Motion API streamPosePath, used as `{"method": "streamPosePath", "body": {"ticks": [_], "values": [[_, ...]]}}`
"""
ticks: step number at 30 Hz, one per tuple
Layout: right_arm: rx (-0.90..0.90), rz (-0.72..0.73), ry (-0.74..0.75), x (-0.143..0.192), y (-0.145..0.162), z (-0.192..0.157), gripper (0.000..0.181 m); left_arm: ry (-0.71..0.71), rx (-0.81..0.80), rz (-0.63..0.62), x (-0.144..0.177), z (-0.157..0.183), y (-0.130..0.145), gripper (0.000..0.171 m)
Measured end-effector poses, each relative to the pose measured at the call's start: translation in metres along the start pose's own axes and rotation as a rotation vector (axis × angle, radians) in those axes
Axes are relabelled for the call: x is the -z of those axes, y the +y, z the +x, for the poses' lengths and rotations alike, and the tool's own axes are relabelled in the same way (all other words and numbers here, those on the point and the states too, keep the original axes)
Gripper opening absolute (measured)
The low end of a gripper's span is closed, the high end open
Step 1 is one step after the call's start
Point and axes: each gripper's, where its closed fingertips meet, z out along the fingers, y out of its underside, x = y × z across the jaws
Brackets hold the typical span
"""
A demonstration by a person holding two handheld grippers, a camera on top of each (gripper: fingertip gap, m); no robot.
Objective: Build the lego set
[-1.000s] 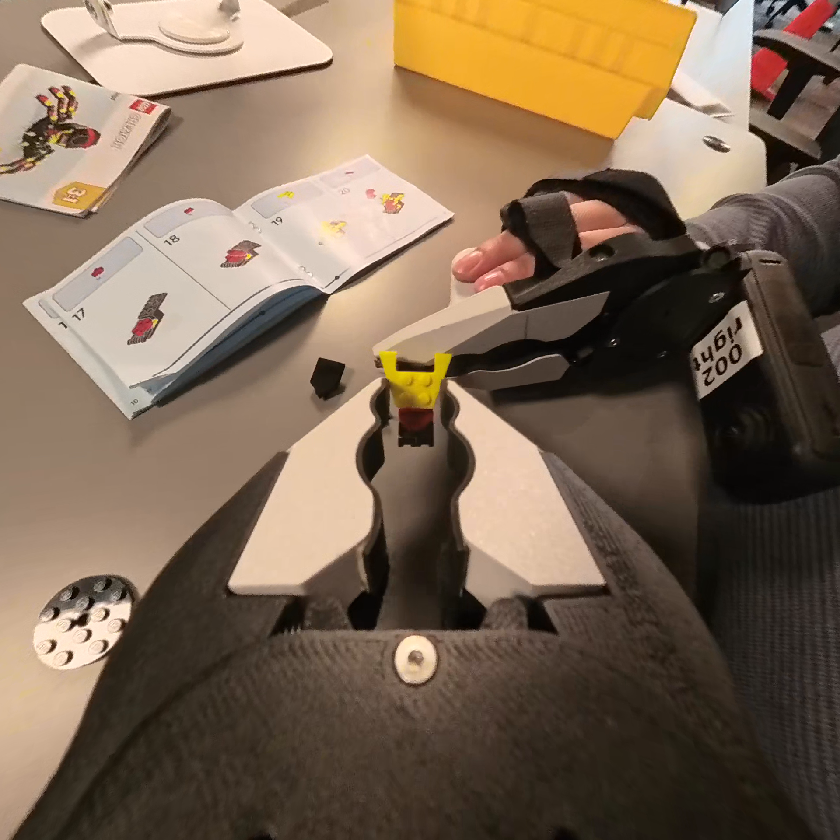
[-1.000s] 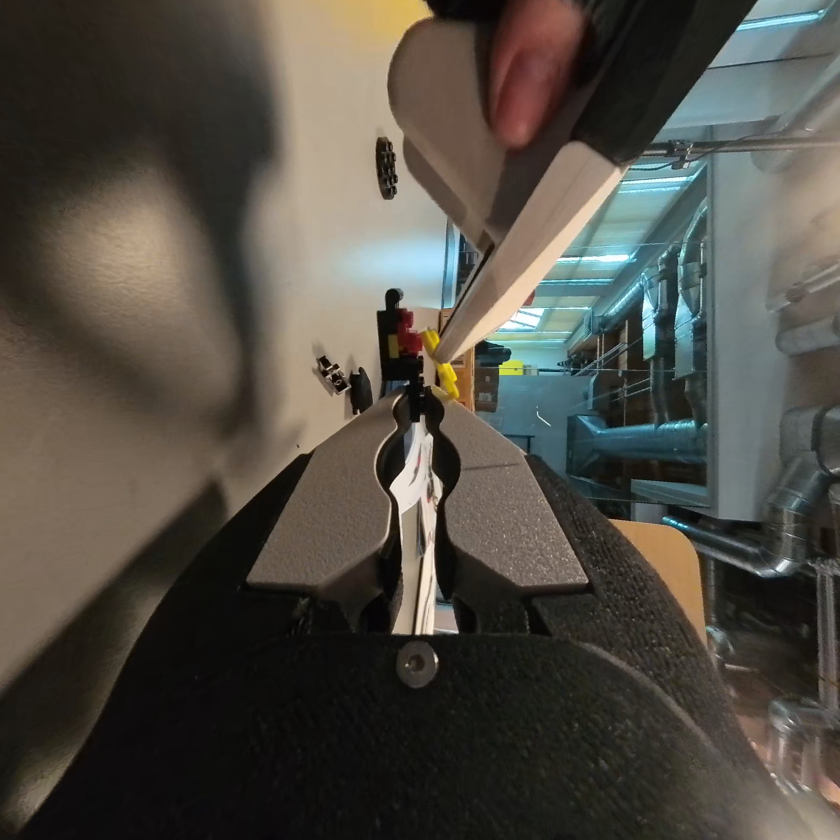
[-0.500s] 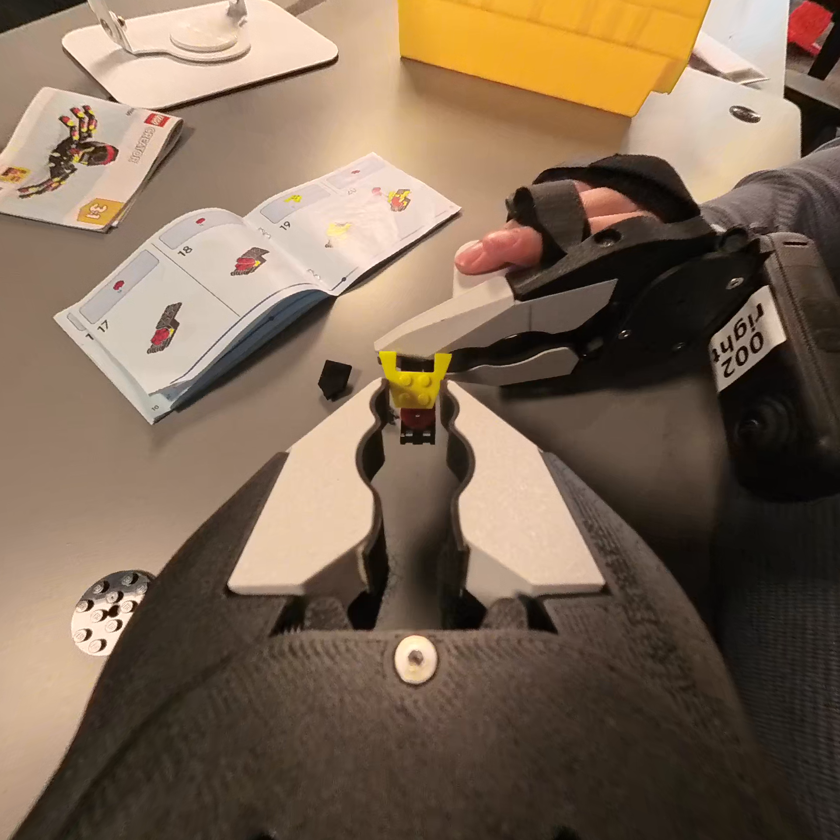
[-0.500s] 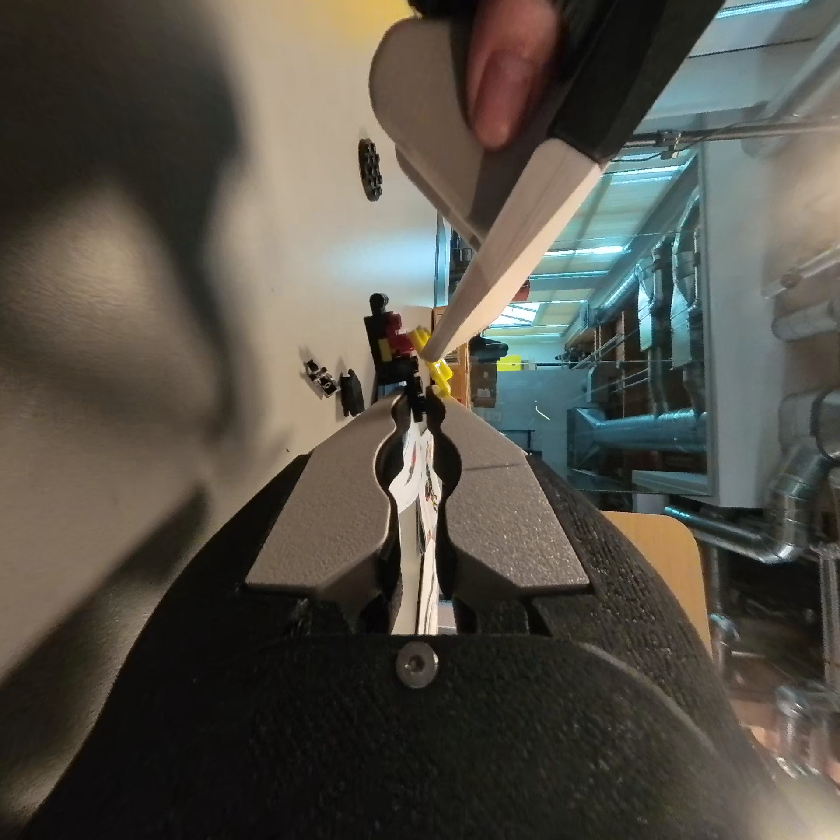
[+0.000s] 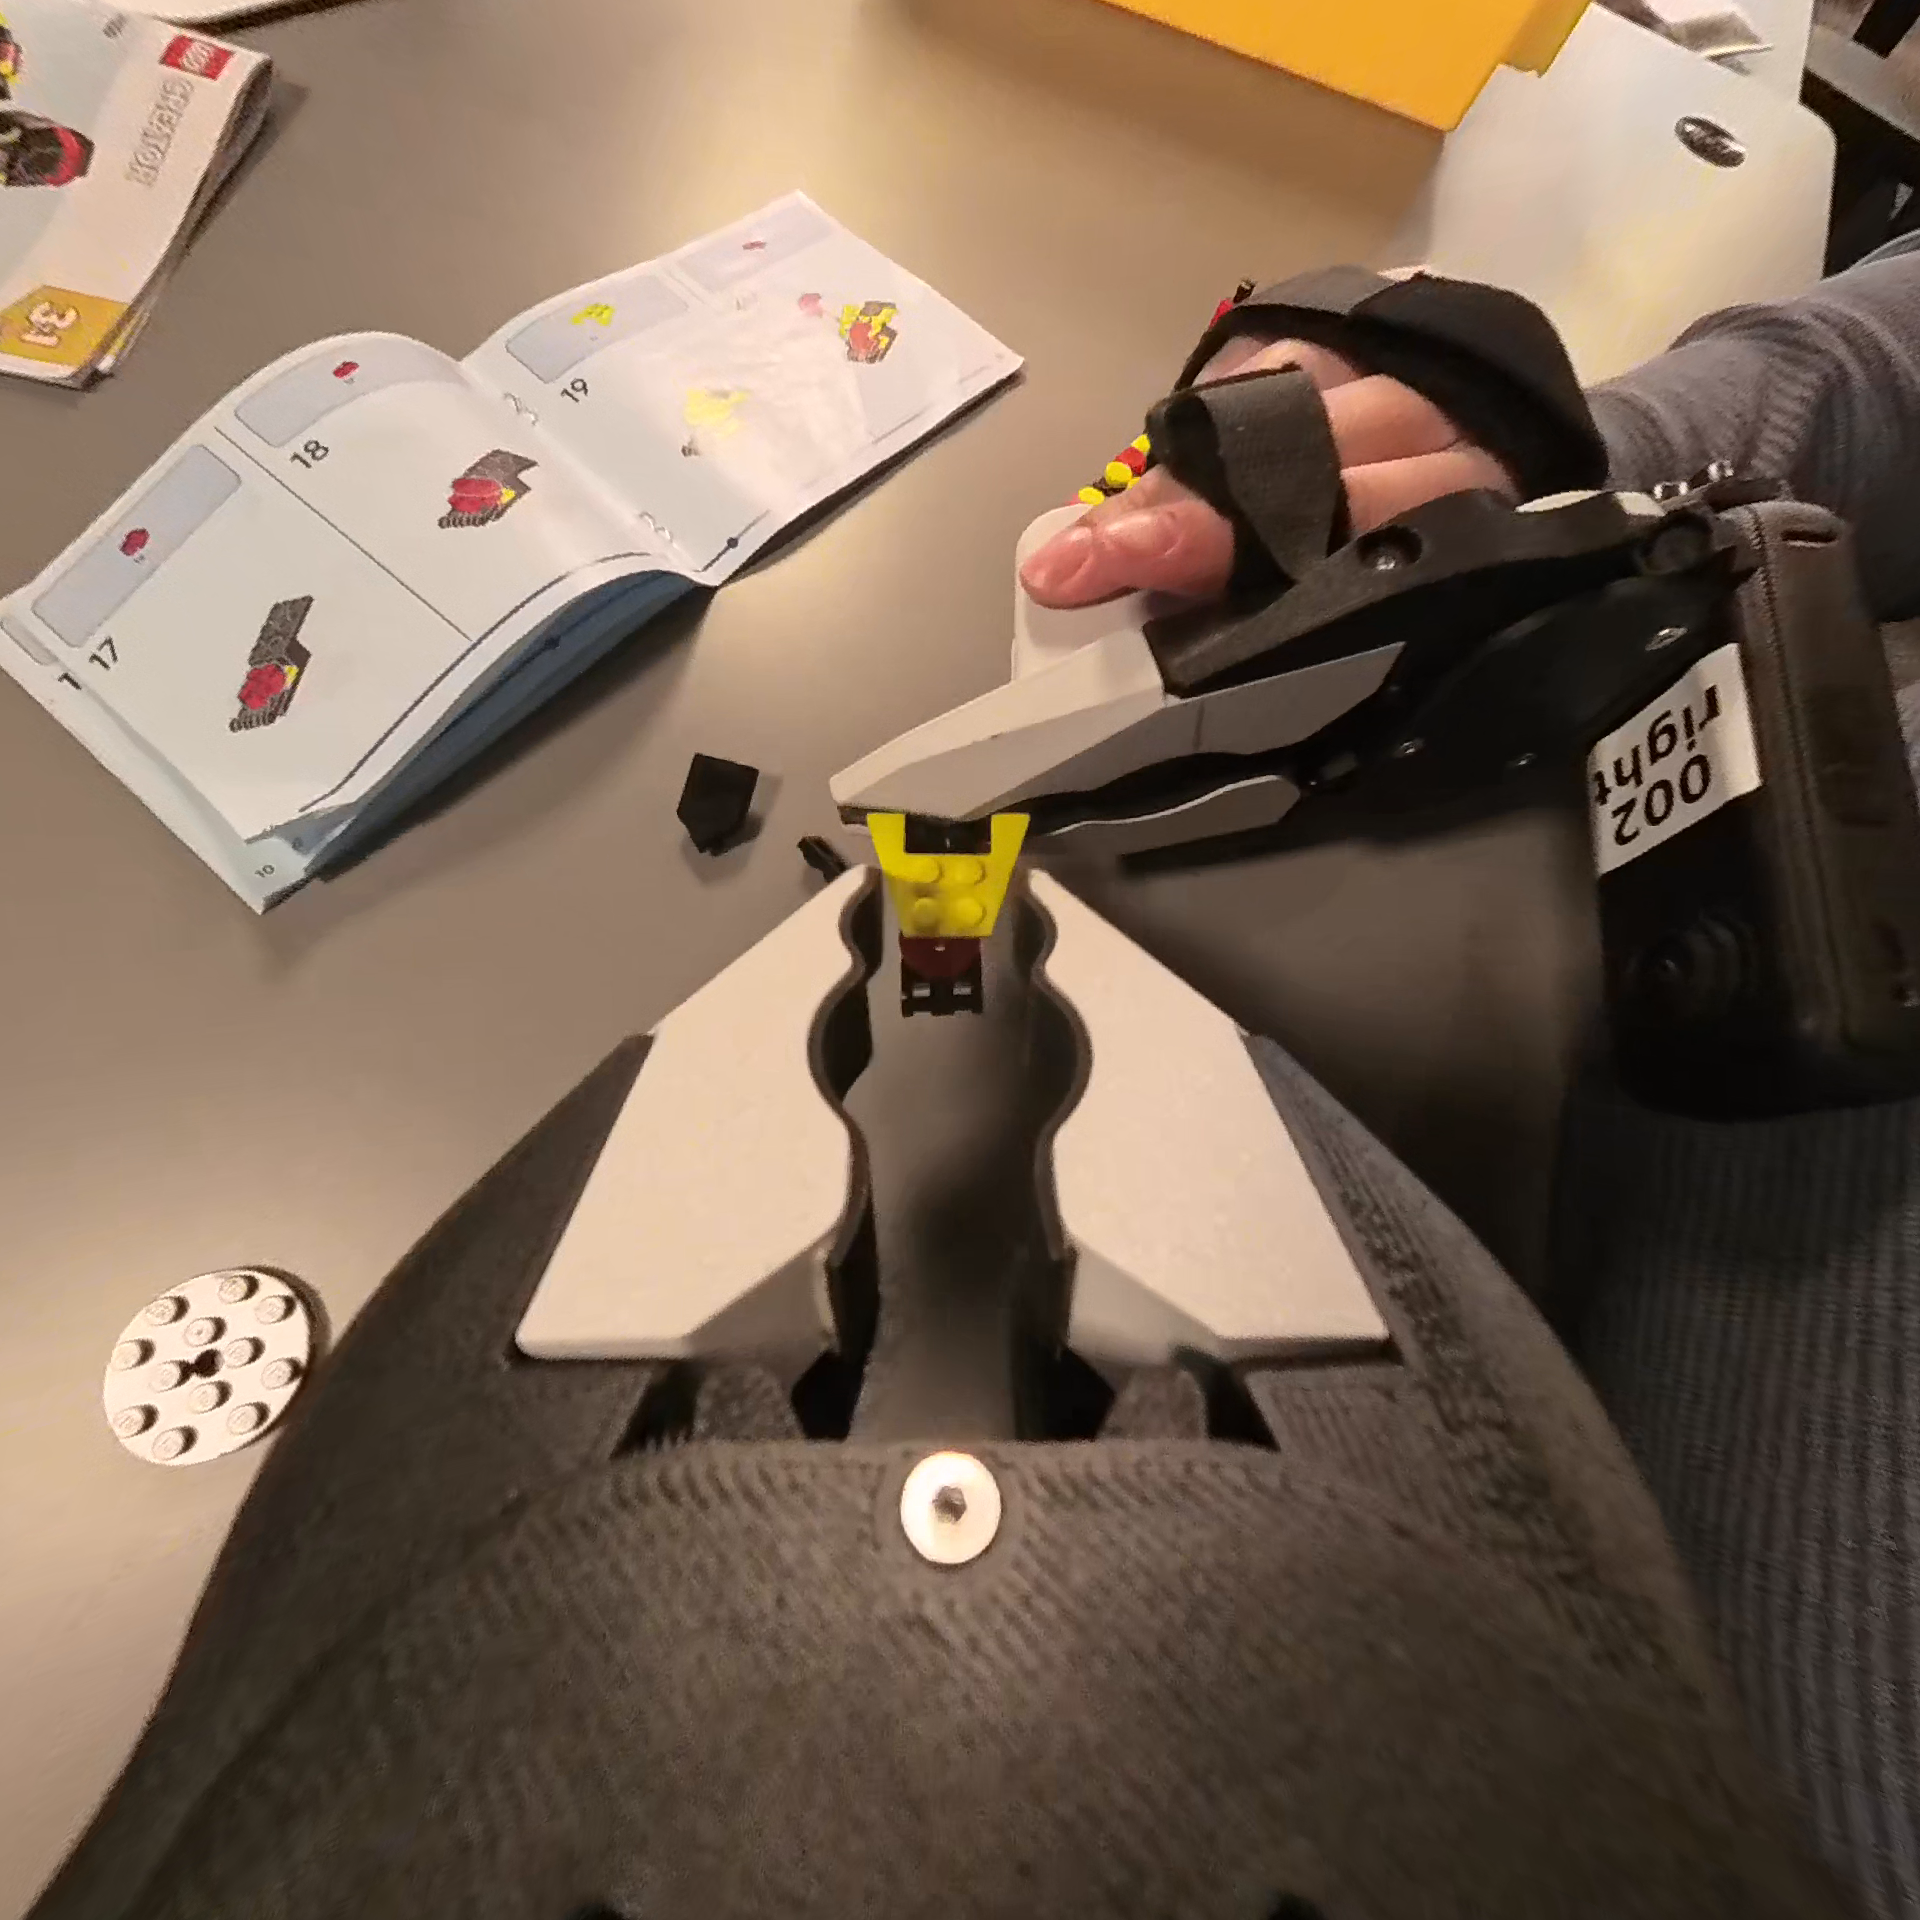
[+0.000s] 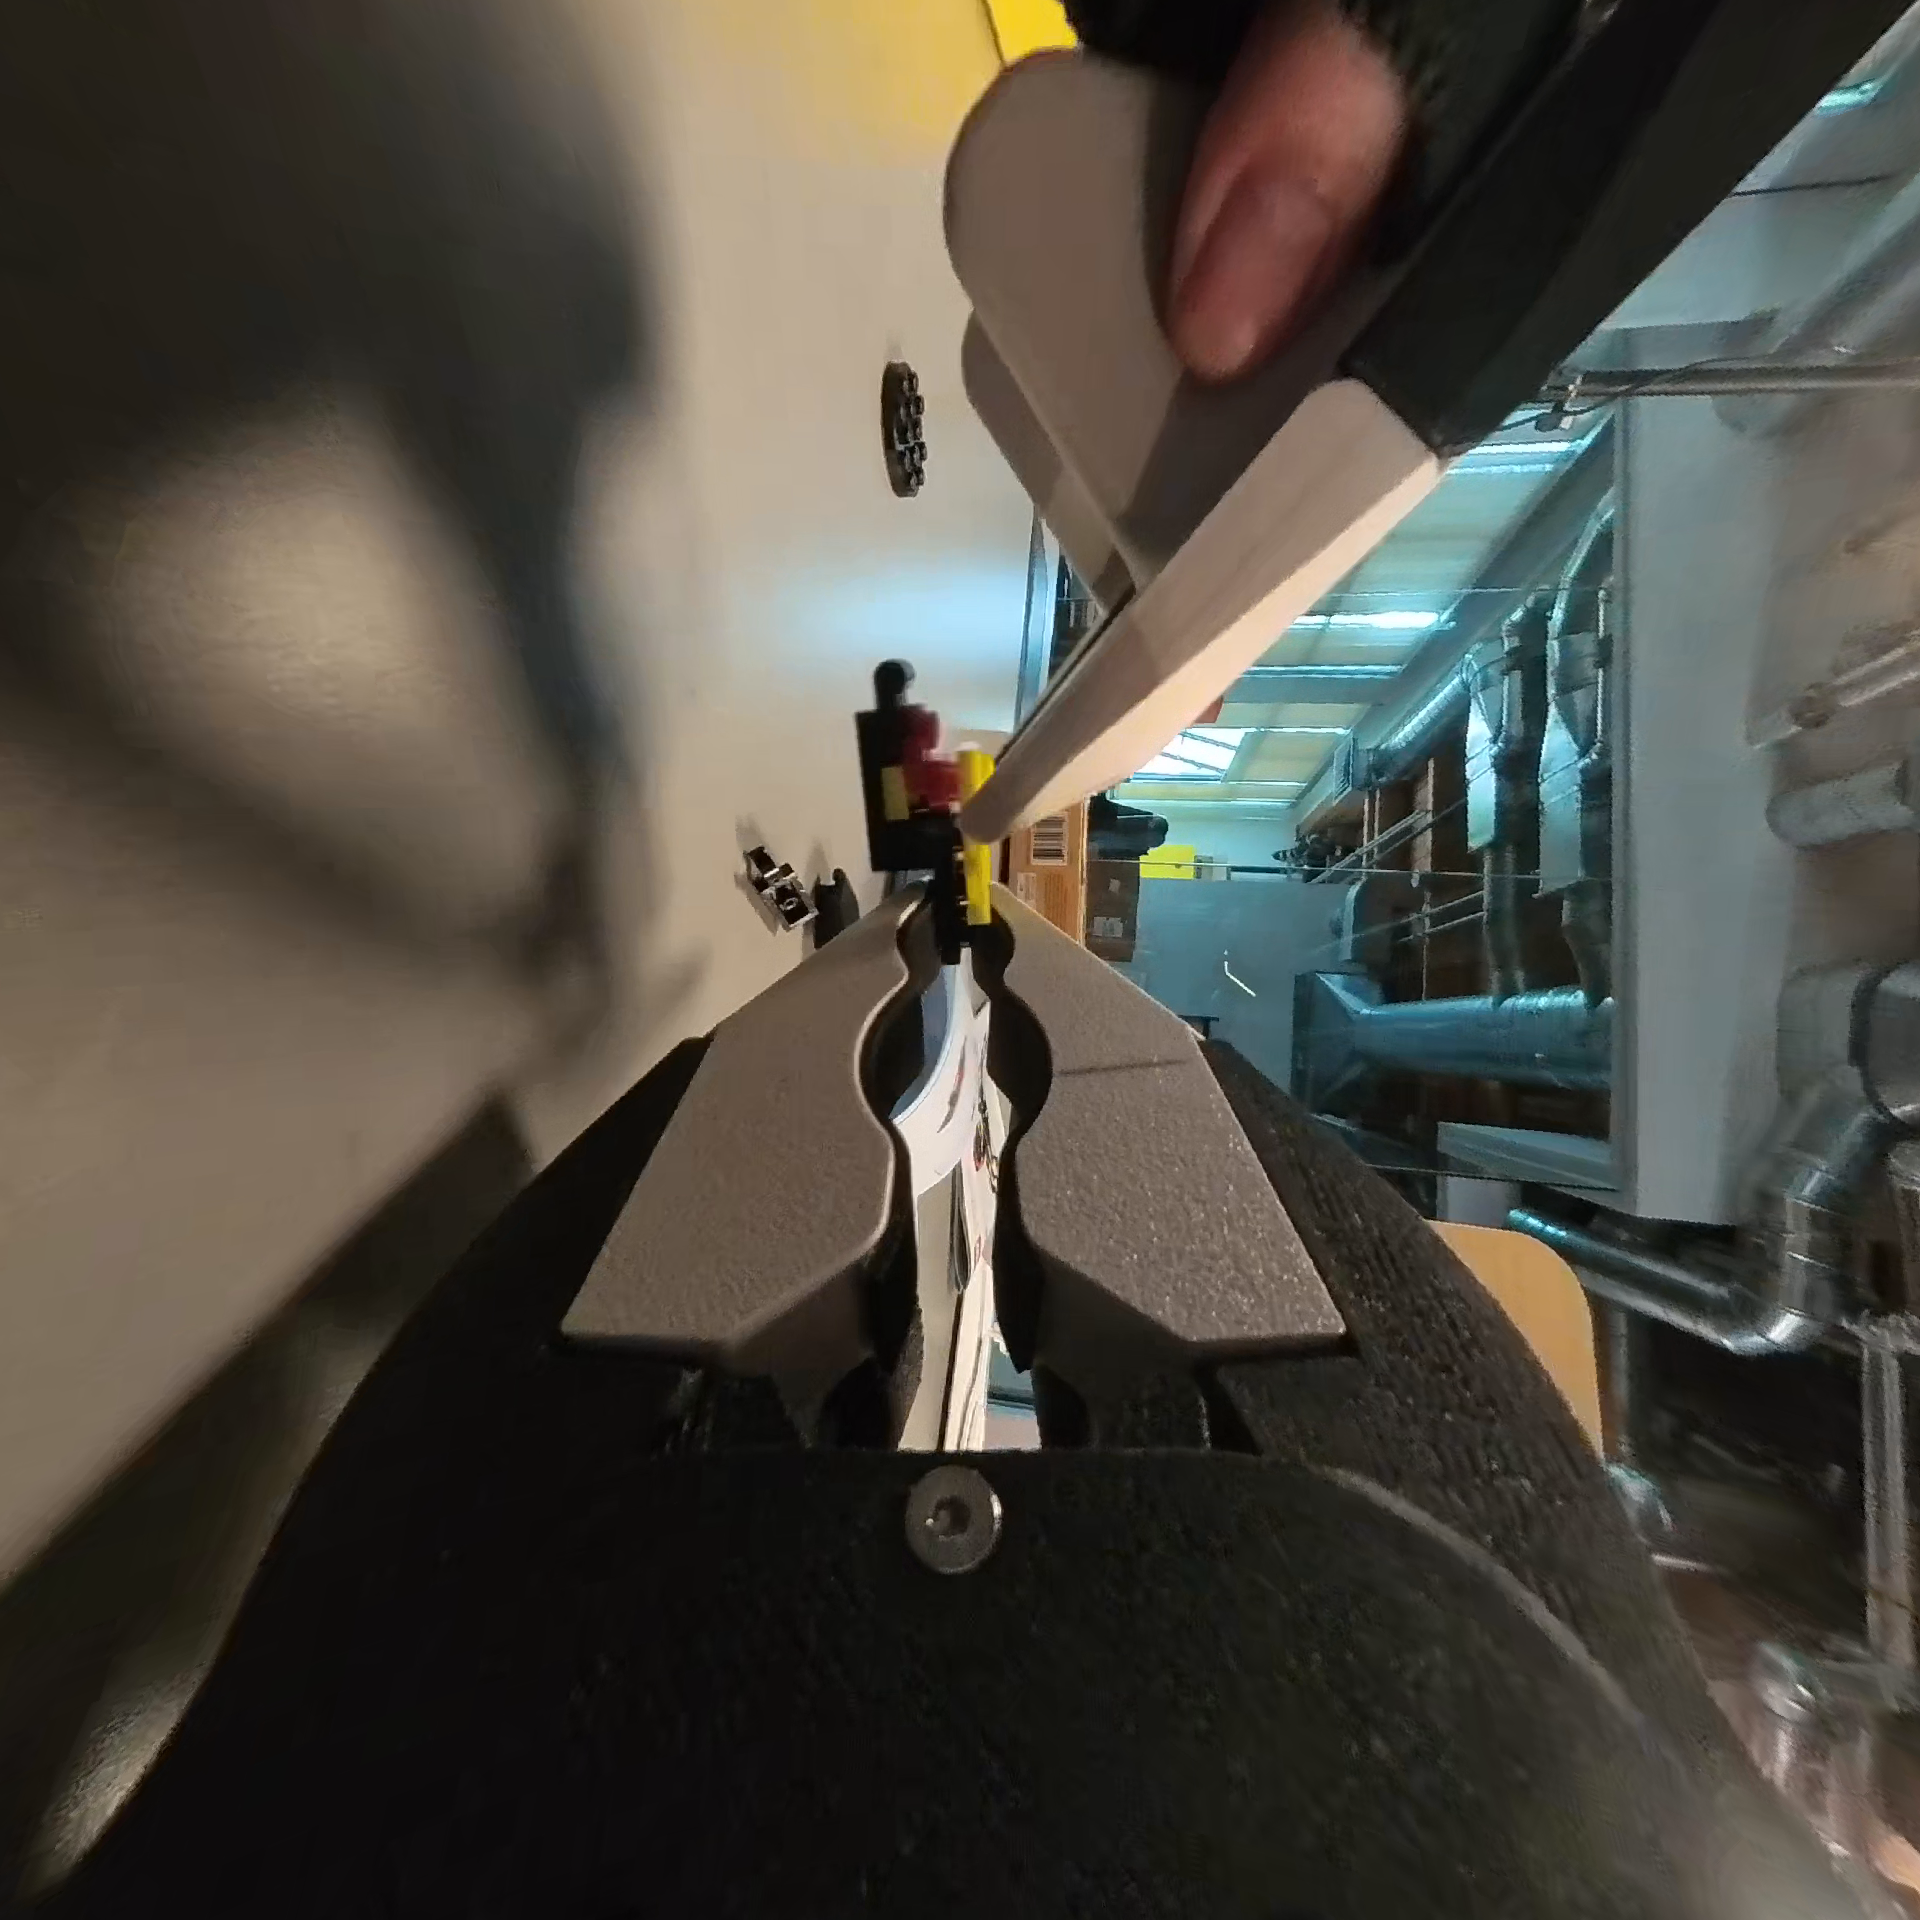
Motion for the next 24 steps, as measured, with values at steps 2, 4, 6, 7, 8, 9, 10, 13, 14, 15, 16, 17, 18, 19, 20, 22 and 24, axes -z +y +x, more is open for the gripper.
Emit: {"method": "streamPosePath", "body": {"ticks": [2,4,6,7,8,9,10,13,14,15,16,17,18,19,20,22,24], "values": [[-0.006,0.004,0.001,-0.001,0.002,0.000,0.002,-0.009,-0.020,-0.002,0.000,0.001,0.000,0.028],[-0.008,0.002,-0.002,-0.002,0.004,-0.001,0.002,-0.020,-0.059,0.006,0.000,0.002,-0.001,0.037],[-0.015,0.003,-0.003,-0.004,0.004,-0.002,0.002,-0.029,-0.163,0.041,0.002,0.007,-0.003,0.048],[-0.020,0.004,-0.004,-0.004,0.004,-0.001,0.003,-0.041,-0.253,0.063,0.003,0.009,-0.003,0.051],[-0.024,0.004,-0.005,-0.005,0.004,-0.001,0.002,-0.077,-0.360,0.085,0.004,0.009,-0.001,0.053],[-0.026,0.003,-0.004,-0.006,0.005,-0.001,0.002,-0.139,-0.486,0.111,0.005,0.005,0.000,0.053],[-0.026,0.003,-0.004,-0.006,0.004,-0.001,0.002,-0.201,-0.621,0.125,0.004,0.003,0.002,0.054],[-0.028,0.003,-0.004,-0.008,0.003,0.000,0.002,-0.384,-1.000,0.134,-0.001,0.001,0.007,0.057],[-0.029,0.003,-0.004,-0.008,0.003,0.000,0.002,-0.456,-1.093,0.145,-0.001,-0.001,0.005,0.057],[-0.028,0.003,-0.004,-0.008,0.003,0.000,0.002,-0.502,-1.171,0.141,-0.003,-0.001,0.006,0.056],[-0.029,0.005,-0.003,-0.008,0.002,0.001,0.002,-0.531,-1.212,0.138,-0.004,-0.001,0.006,0.054],[-0.030,0.007,-0.003,-0.007,0.001,0.000,0.002,-0.535,-1.214,0.142,-0.004,-0.001,0.005,0.053],[-0.031,0.009,-0.004,-0.008,0.000,0.000,0.002,-0.536,-1.205,0.153,-0.004,-0.001,0.003,0.051],[-0.032,0.011,-0.006,-0.007,0.000,0.000,0.002,-0.552,-1.203,0.163,-0.002,-0.002,0.000,0.047],[-0.033,0.012,-0.006,-0.007,-0.001,0.000,0.002,-0.562,-1.207,0.163,-0.001,-0.004,-0.001,0.044],[-0.039,0.014,-0.006,-0.006,-0.002,0.001,0.002,-0.570,-1.225,0.165,-0.002,-0.004,-0.001,0.037],[-0.051,0.014,-0.005,-0.005,-0.002,0.002,0.002,-0.572,-1.246,0.156,-0.003,-0.003,0.001,0.028]]}}
